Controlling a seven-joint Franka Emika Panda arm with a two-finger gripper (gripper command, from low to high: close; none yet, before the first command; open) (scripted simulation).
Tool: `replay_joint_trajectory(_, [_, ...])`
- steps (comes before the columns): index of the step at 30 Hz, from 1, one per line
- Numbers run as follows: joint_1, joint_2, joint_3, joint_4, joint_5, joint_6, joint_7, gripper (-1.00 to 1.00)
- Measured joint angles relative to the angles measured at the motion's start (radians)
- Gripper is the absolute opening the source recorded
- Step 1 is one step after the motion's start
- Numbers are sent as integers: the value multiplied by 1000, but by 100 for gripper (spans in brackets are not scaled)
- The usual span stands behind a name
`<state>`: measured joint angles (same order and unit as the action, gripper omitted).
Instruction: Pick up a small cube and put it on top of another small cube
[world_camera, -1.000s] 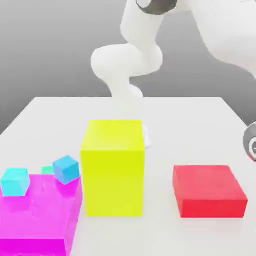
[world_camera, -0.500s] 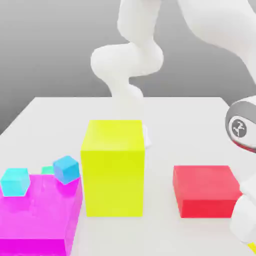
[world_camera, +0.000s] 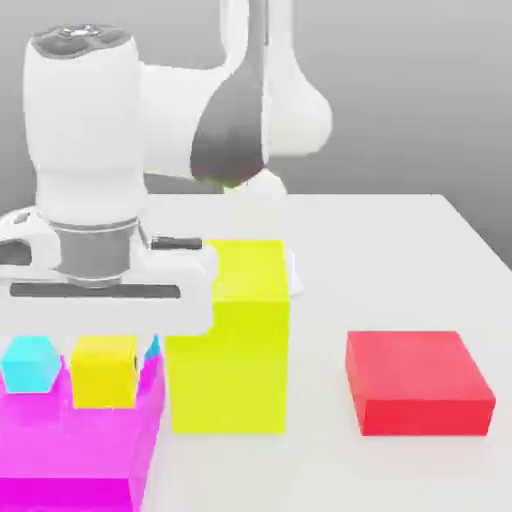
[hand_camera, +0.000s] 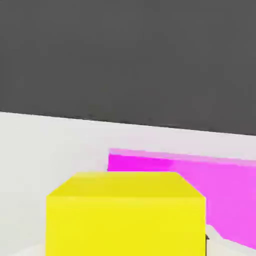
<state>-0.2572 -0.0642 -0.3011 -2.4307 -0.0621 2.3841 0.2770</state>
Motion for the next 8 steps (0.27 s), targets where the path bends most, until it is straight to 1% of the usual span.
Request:
replay_joint_trajectory(1, [-41,-9,-31,-24,16,7,-85,-100])
replay_joint_trajectory(2, [-53,-1,-40,-40,32,26,-133,-100])
replay_joint_trajectory(5, [-49,62,-52,-71,69,113,-193,-100])
replay_joint_trajectory(6, [-51,76,-51,-77,75,133,-201,100])
replay_joint_trajectory(8, [-51,76,-51,-77,75,133,-201,100])
